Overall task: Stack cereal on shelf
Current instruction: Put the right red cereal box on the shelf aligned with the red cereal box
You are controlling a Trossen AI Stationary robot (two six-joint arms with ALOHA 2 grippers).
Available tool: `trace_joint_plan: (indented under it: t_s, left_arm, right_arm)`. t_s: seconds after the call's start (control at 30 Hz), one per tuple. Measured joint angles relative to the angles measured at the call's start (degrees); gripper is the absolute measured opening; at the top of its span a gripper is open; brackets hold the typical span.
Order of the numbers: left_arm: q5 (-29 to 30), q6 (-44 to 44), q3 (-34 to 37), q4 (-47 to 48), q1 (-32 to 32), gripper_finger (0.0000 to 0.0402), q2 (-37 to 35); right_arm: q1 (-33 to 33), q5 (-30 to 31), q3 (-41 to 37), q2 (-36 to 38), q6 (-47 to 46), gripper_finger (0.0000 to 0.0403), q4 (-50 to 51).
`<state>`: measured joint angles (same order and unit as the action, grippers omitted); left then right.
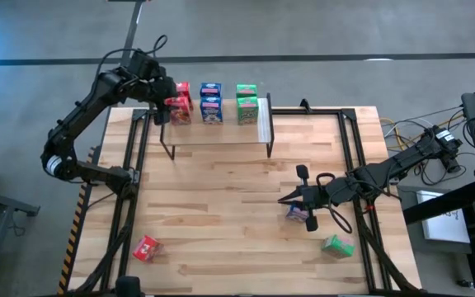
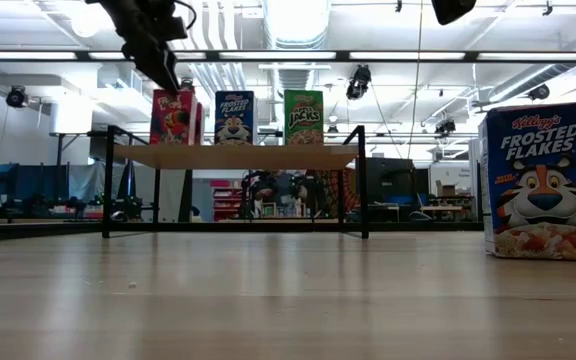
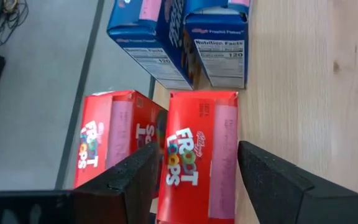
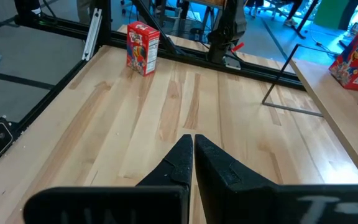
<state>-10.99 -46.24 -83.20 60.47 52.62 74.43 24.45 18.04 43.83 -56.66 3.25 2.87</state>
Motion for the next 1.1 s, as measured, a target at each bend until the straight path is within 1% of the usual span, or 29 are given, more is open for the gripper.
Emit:
trace_joint_plan:
  t_s: [0.2, 0.3, 0.4, 0.6, 0.73, 0.8, 0.9, 1.1]
  left_arm:
    - [-0.1, 0.8, -1.5, 0.6, -0.2, 0.0202, -0.1]
    - [-0.2, 1.6, -2.8, 2.5, -0.3, 0.0202, -0.3]
    - [-1.7, 3.2, -4.7, 5.1, -0.4, 0.0202, -0.3]
    - [-1.8, 11.7, -7.7, 7.4, -0.5, 0.0198, -0.6]
    - [-1.3, 16.8, -8.0, 8.6, -0.5, 0.0190, -1.0]
    - [0.1, 19.4, -8.0, 10.5, -1.1, 0.0184, -1.1]
    - [5.2, 23.1, -8.0, 13.1, -2.6, 0.0169, -1.1]
    - [12.1, 28.4, -7.9, 15.6, -5.7, 0.0121, -2.1]
  right_arm:
    - [0.0, 0.0, 0.0, 0.0, 0.0, 0.0009, 0.0]
    - [0.0, 0.0, 0.0, 0.0, 0.0, 0.0009, 0.0]
    - [0.0, 0.0, 0.0, 0.0, 0.4, 0.0009, 0.0]
    - [0.0, 0.0, 0.0, 0.0, 0.5, 0.0009, 0.0]
    - [0.0, 0.0, 0.0, 0.0, 0.7, 0.0009, 0.0]
    - [0.0, 0.0, 0.0, 0.0, 0.8, 0.0009, 0.0]
    - [0.0, 0.0, 0.0, 0.0, 0.8, 0.0009, 0.0]
    - [0.0, 0.0, 0.0, 0.0, 1.3, 0.0009, 0.0]
